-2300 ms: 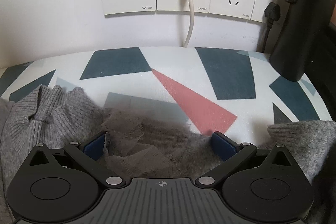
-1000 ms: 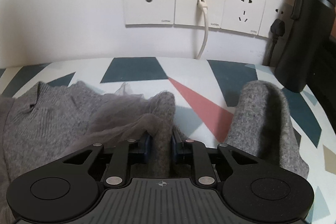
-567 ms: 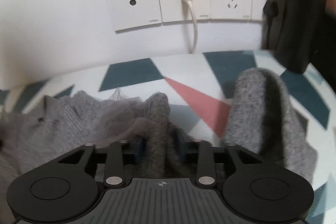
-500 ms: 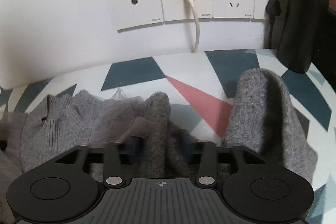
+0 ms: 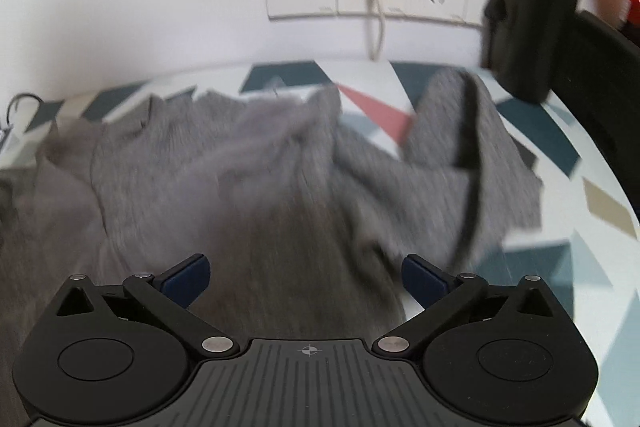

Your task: Fold clothes

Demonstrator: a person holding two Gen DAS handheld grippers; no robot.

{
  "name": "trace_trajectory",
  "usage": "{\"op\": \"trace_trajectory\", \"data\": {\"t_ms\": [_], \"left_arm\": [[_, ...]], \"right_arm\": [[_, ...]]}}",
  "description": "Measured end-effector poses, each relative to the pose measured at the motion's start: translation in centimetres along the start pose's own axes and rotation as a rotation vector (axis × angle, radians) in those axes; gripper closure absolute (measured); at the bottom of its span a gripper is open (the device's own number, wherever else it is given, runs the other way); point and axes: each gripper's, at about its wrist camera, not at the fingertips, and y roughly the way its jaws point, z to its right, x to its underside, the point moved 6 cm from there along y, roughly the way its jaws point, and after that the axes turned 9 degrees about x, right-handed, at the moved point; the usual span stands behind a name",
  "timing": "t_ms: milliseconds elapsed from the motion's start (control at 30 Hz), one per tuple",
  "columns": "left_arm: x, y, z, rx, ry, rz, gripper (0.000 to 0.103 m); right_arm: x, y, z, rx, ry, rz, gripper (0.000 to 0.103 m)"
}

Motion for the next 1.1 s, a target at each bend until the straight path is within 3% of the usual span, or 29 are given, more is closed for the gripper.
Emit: {"op": "trace_trajectory", "data": {"t_ms": [200, 400, 633, 833, 1100], "left_arm": [[4.1, -2.3, -3.1, -0.069, -0.059, -0.021, 0.005], [5.9, -2.0, -4.7, -0.106, -0.101, -0.036, 0.005], [6.7, -1.2, -4.8, -0.114, -0.099, -0.046, 0.000], [7.1, -0.7, -4.1, -0.148, -0.021, -0.075, 0.000], [7.0, -0.6, -4.2, -0.161, -0.033, -0.071, 0.000]], "right_arm": [[3.0, -0.7, -0.3, 0.042, -0.003, -0.032, 0.001], [3.5, -0.8, -0.7, 0.052, 0.005, -0.012, 0.001], [3.5, -0.8, -0.6, 0.054, 0.011, 0.001, 0.001], [3.6, -0.9, -0.7, 0.061, 0.017, 0.004, 0.001], [3.8, -0.9, -0.7, 0.066, 0.025, 0.010, 0.001]]}}
